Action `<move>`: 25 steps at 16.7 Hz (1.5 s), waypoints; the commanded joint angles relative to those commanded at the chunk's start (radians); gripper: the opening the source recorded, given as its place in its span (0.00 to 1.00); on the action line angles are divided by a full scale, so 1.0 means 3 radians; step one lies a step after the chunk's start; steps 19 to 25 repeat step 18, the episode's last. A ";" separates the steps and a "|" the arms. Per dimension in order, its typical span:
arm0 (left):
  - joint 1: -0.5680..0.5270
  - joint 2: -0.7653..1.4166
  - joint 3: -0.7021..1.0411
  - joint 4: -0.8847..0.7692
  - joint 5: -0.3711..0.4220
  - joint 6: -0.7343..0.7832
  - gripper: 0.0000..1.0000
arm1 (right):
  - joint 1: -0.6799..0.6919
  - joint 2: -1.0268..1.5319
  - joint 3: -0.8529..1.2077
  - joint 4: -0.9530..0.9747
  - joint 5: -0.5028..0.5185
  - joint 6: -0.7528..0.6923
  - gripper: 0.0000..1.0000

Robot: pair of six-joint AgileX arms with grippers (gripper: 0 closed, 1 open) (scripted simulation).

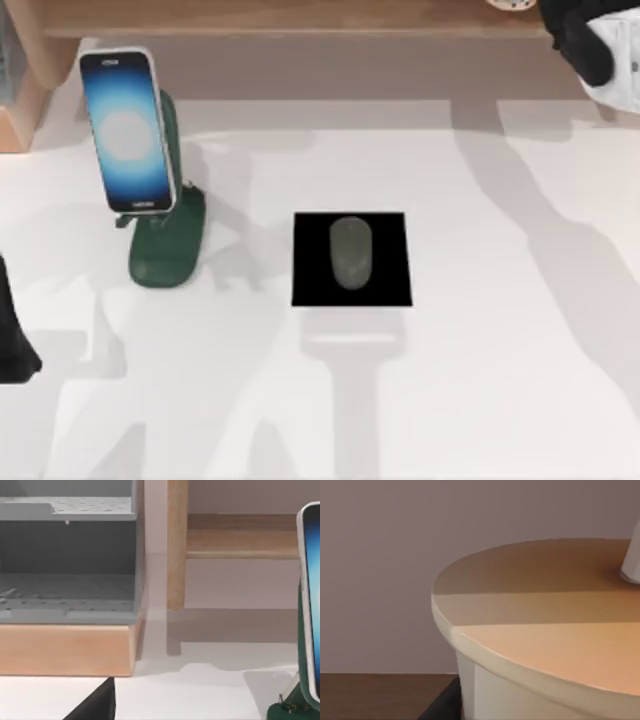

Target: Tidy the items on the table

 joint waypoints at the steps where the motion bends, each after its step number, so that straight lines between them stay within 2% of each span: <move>1: 0.0000 0.0000 0.0000 0.0000 0.0000 0.0000 1.00 | 0.0000 0.0000 0.0000 0.0000 0.0000 0.0000 0.15; 12: 0.0000 0.0000 0.0000 0.0000 0.0000 0.0000 1.00 | 0.0000 0.0000 0.0000 0.0000 0.0000 0.0000 0.98; 25: 0.0000 0.0000 0.0000 0.0000 0.0000 0.0000 1.00 | 0.0000 0.0000 0.0000 0.0000 0.0000 0.0000 1.00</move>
